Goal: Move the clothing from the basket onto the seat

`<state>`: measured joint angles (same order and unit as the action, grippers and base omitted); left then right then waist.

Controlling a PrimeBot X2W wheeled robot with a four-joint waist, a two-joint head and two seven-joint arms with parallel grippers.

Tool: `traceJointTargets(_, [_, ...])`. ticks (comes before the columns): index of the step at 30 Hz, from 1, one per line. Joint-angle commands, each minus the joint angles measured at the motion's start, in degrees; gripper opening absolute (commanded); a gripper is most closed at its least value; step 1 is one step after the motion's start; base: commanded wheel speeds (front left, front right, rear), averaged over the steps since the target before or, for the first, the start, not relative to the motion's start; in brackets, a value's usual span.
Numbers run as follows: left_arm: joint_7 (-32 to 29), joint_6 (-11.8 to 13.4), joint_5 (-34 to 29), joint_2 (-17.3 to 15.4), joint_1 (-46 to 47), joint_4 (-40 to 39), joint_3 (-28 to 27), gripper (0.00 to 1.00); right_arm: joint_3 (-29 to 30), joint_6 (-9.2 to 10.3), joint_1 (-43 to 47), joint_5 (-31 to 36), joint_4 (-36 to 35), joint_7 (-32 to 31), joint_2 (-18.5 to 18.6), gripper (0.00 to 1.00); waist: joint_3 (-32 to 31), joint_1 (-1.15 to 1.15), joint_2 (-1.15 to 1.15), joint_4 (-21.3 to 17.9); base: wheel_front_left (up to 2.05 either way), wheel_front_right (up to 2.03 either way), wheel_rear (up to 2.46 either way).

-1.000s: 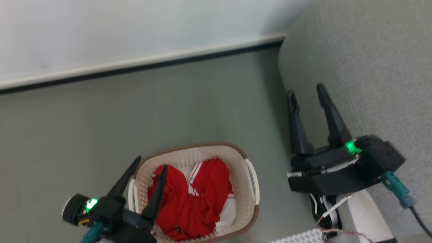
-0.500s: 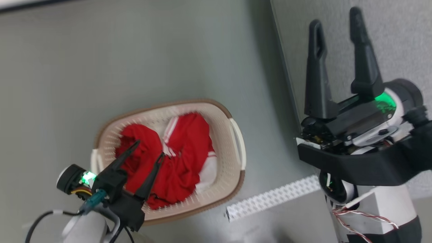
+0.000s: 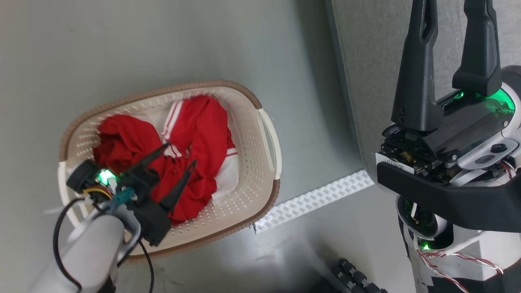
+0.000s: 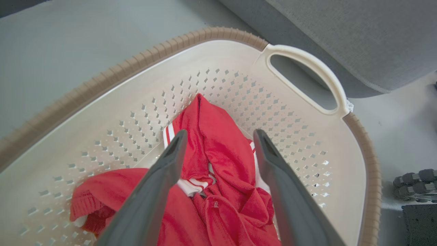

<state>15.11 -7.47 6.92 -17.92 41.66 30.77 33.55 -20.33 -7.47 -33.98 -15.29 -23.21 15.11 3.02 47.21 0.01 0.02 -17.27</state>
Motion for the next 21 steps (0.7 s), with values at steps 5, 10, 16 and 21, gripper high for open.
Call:
traceJointTargets(5, [0.12, 0.00, 1.15, -0.71, 4.36, 5.19, 2.56, 1.00, -0.47, -0.03, -1.55, -1.89, -0.83, 0.00, -0.19, 1.00, 5.37, -0.01, -0.02, -2.43, 0.00, 0.00, 0.00])
traceJointTargets(10, [0.12, 0.00, 2.48, -0.10, 8.84, 11.31, 5.87, 1.00, -0.06, -0.03, -1.92, -3.51, -1.41, 0.01, -0.19, 1.00, 7.90, -0.01, -0.02, -3.25, 0.00, 0.00, 0.00])
traceJointTargets(16, [-0.81, 0.00, 4.02, 0.33, 14.28, 19.44, 11.22, 1.00, 0.15, -0.04, -2.31, -4.40, -1.97, 0.00, -0.19, 1.00, 9.77, -0.01, -0.02, -3.70, 0.00, 0.00, 0.00])
traceJointTargets(21, [-3.16, 0.00, 4.83, 1.54, 17.76, 24.89, 14.50, 1.00, 0.38, -0.03, -2.91, -4.99, -2.36, 0.00, -0.19, 1.00, 10.76, -0.01, -0.02, -3.59, 0.00, 0.00, 0.00])
